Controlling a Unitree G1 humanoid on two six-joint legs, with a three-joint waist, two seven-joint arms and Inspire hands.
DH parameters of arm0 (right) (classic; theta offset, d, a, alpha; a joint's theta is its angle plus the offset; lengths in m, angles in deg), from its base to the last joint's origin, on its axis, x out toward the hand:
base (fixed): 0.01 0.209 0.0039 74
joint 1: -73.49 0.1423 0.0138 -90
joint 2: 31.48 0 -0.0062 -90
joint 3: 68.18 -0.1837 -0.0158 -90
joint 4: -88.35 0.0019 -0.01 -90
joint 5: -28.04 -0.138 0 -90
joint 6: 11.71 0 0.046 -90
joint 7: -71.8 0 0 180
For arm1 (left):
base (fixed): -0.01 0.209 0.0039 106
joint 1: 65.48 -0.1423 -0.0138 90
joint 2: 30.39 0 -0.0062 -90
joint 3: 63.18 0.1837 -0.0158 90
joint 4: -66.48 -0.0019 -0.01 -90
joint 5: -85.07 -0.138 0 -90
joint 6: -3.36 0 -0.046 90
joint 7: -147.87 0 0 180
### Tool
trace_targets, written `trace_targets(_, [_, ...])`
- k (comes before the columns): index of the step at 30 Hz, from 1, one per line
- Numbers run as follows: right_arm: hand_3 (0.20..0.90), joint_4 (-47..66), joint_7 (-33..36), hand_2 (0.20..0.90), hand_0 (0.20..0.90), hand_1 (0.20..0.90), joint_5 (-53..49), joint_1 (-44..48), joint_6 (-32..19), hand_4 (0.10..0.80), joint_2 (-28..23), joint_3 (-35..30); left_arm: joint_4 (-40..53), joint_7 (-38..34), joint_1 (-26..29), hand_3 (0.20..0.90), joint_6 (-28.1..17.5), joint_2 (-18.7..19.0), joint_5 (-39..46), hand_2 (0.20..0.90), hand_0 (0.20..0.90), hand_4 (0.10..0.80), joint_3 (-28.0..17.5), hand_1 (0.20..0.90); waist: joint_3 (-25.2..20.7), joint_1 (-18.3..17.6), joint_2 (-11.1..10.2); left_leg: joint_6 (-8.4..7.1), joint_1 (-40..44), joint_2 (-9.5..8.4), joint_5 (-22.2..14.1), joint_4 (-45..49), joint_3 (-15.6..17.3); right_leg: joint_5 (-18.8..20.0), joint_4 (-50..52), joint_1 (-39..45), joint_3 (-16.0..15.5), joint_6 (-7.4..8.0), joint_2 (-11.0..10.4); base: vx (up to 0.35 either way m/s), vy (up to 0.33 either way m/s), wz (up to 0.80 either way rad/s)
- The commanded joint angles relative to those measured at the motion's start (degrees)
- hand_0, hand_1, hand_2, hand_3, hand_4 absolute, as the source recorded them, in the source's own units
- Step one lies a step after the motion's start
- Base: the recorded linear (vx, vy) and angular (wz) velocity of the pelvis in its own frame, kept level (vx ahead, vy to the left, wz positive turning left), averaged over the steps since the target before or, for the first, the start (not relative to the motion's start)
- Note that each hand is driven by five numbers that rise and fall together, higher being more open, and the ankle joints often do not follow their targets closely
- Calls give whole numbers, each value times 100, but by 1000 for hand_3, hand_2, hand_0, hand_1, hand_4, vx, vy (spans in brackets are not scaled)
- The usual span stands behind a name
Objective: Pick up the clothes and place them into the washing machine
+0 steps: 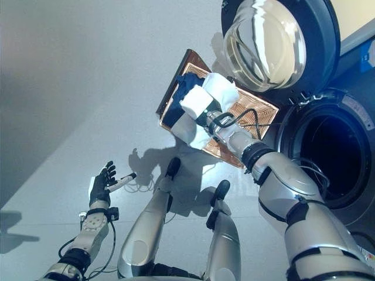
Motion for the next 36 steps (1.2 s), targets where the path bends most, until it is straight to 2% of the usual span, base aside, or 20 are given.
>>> trace_targets(1, [900,119,186,900,900,900,-244,404,142,800,-426,-260,427,-196,-179,900,-350,358,1,900,900,800,-121,900,-42,76,129,-244,-288,-16,346,-331,148,-434,587,-36,207,60,-52,0,0,0])
trace_targets(20, [900,-489,292,900,900,900,-568,357,298,800,-850,-508,1124,-141,-331,900,-411,445,22,900,900,800,9,900,-42,87,335,-308,-1010,-41,464,-266,25,-402,683,-639,-34,68,-79,-3,-6,5])
trace_targets(36, [900,-665,455,900,900,900,-727,715,391,800,-614,-562,1286,-215,-261,900,-429,519,51,900,900,800,41,900,-42,206,461,-310,-1538,-118,462,-93,-137,-476,948,-1086,-196,47,-126,-3,-4,7])
